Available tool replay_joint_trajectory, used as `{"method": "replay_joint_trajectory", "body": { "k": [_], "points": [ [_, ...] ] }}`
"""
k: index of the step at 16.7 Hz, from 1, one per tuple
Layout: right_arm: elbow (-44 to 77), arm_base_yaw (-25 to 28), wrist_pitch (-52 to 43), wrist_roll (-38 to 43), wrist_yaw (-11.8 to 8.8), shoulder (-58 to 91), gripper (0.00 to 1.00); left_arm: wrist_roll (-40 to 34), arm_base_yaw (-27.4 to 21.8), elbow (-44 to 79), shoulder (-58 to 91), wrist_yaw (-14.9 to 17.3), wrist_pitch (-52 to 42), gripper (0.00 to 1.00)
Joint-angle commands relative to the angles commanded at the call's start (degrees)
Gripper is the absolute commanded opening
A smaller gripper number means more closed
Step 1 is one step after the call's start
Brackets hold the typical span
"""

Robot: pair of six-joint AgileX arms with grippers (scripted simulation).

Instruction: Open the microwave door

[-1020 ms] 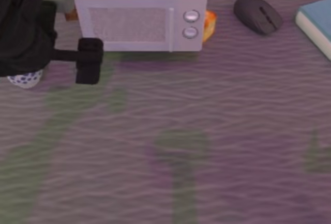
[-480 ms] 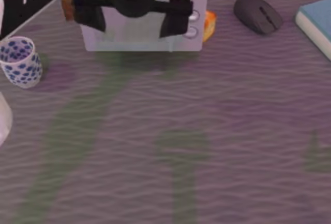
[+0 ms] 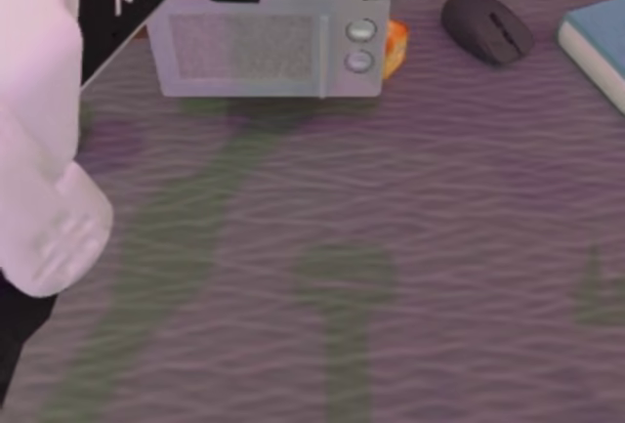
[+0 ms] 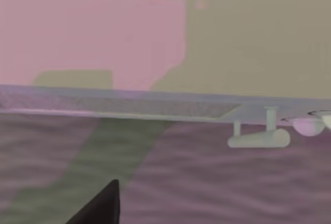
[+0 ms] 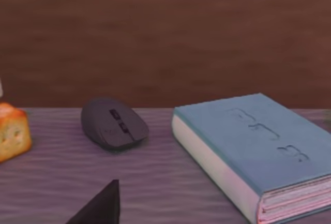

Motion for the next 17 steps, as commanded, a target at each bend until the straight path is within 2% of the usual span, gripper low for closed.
{"method": "replay_joint_trajectory", "body": {
  "k": [7, 13, 17],
  "points": [
    [0.0, 0.0, 0.0, 0.0, 0.0, 0.0, 1.0, 0.38, 0.46, -0.95, 0.03, 0.19, 0.99, 1.0],
    [0.0, 0.0, 0.0, 0.0, 0.0, 0.0, 1.0, 2.52, 2.62, -8.68, 3.13, 1.16, 12.93, 1.0],
    [0.0, 0.0, 0.0, 0.0, 0.0, 0.0, 1.0, 2.88, 3.0, -9.96, 3.74, 1.33, 14.57, 1.0]
  ]
}}
